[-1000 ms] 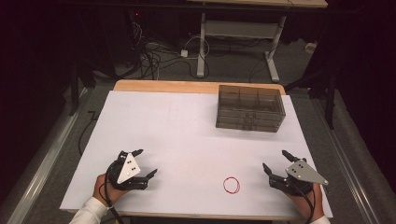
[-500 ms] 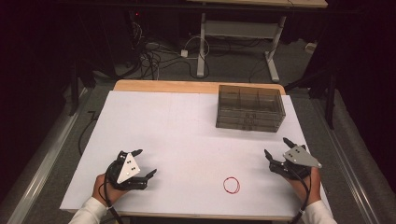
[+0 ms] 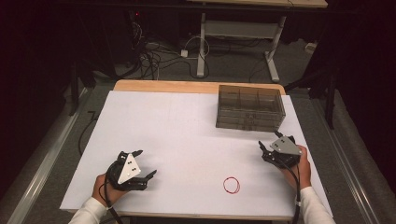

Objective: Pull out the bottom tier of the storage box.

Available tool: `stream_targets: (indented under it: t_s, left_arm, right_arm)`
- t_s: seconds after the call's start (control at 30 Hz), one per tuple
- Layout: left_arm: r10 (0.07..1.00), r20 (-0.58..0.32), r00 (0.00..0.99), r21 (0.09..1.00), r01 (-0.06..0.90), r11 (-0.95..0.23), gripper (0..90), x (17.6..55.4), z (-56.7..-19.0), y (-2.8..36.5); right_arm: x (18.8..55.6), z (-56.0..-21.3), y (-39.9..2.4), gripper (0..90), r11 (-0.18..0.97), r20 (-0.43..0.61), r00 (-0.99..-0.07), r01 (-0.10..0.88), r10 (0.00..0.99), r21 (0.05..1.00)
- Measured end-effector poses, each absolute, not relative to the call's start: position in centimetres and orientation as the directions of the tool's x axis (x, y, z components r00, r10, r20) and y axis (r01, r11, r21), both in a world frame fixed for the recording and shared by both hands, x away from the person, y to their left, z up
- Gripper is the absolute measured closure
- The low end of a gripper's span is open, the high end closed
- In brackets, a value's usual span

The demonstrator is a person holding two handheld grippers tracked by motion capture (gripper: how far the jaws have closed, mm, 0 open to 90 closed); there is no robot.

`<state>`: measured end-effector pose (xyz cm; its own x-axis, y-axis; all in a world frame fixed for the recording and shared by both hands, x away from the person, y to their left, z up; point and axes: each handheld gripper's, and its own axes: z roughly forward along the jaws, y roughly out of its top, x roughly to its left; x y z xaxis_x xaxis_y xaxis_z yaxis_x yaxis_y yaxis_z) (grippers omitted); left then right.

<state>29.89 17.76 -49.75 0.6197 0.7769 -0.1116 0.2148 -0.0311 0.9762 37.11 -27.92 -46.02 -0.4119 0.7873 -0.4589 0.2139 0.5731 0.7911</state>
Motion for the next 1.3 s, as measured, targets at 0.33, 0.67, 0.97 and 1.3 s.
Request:
stream_targets:
  t_s: [0.33, 0.67, 0.97, 1.3]
  left_arm:
    - [0.772, -0.108, 0.626, 0.975, 0.217, -0.04, 16.9, 29.8, -49.8, 17.8]
    - [0.771, -0.106, 0.628, 0.975, 0.218, -0.043, 16.9, 29.8, -49.8, 17.8]
    - [0.769, -0.091, 0.633, 0.973, 0.219, -0.066, 16.9, 29.7, -49.9, 17.5]
    - [0.762, -0.088, 0.642, 0.975, 0.21, -0.065, 17.3, 29.5, -49.8, 17.4]
  right_arm:
    - [39.0, -47.0, -25.7, 45.7, 0.675, -0.543, -0.437, 0.238, 0.716, 0.698]
    - [40.5, -47.3, -26.7, 53.9, 0.652, -0.516, -0.424, 0.299, 0.745, 0.696]
    - [40.7, -47.7, -25.1, 57.5, 0.766, -0.639, -0.438, 0.233, 0.632, 0.598]
    - [41.9, -49.0, -21.9, 59.8, 0.886, -0.784, -0.415, 0.172, 0.462, 0.431]
